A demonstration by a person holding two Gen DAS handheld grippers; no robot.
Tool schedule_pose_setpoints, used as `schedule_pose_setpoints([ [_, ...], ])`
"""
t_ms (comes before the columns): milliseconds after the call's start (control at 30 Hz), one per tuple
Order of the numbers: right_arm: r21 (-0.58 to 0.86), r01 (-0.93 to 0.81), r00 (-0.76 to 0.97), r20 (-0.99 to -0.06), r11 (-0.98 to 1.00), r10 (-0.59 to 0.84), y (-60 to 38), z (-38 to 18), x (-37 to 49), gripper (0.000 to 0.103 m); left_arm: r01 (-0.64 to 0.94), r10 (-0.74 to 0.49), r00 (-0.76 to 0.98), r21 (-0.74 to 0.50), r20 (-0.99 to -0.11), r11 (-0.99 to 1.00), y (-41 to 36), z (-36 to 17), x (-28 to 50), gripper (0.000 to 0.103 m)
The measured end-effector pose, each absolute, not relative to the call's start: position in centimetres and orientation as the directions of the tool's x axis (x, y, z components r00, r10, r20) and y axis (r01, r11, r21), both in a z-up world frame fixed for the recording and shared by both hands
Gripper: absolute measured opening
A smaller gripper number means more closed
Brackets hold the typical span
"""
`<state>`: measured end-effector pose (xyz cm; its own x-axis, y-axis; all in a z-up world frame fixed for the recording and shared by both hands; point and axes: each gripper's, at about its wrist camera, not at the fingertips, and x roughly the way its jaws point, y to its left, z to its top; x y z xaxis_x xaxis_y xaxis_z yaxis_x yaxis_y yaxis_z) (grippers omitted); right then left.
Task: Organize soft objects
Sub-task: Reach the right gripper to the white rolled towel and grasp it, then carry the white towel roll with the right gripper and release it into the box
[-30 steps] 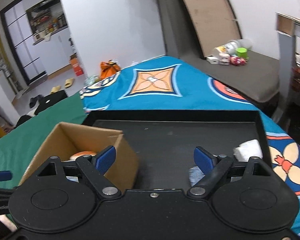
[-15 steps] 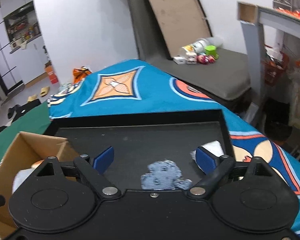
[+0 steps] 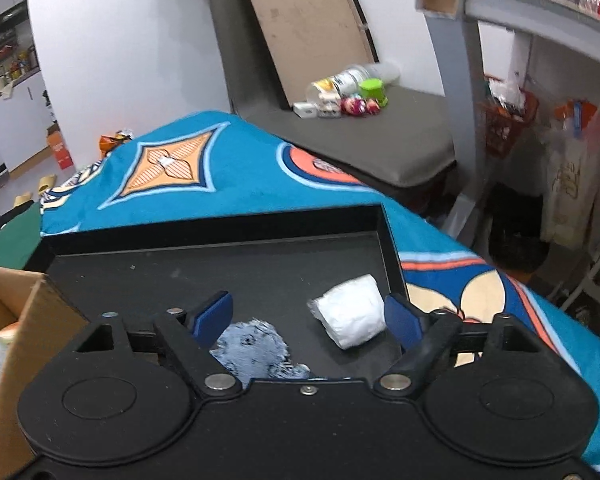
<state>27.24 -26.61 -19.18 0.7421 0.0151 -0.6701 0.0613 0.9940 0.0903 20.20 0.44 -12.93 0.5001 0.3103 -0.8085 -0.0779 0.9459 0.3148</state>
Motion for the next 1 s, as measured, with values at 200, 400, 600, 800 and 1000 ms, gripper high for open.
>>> schedule_pose_setpoints([
  [200,0.069,0.092,0.735,-0.678,0.993,-0.021,-27.2,-20.1,28.0,0.074,-0.094,0.329,0.496,0.327,-0.804,0.940,0.3,-13.1,20.5,0.089],
  [400,0.060,0.115,0.710,-0.703,0.992,-0.040,-27.7,-21.1,29.4,0.063,-0.090,0.341,0.495,0.344,-0.799,0.935,0.1,-13.3,20.7,0.089],
  [600,0.083,0.114,0.705,-0.709,0.990,-0.022,-28.0,-21.1,29.3,0.050,-0.085,0.330,0.492,0.333,-0.806,0.939,0.3,-13.2,20.7,0.089],
  [800,0.103,0.103,0.734,-0.680,0.989,-0.006,-27.9,-19.7,28.7,0.049,-0.081,0.334,0.496,0.340,-0.802,0.937,0.8,-13.1,20.5,0.089],
  [1000,0.132,0.073,0.757,-0.653,0.988,0.032,-27.2,-17.9,27.9,0.049,-0.086,0.330,0.501,0.334,-0.800,0.939,1.2,-12.9,20.3,0.089],
])
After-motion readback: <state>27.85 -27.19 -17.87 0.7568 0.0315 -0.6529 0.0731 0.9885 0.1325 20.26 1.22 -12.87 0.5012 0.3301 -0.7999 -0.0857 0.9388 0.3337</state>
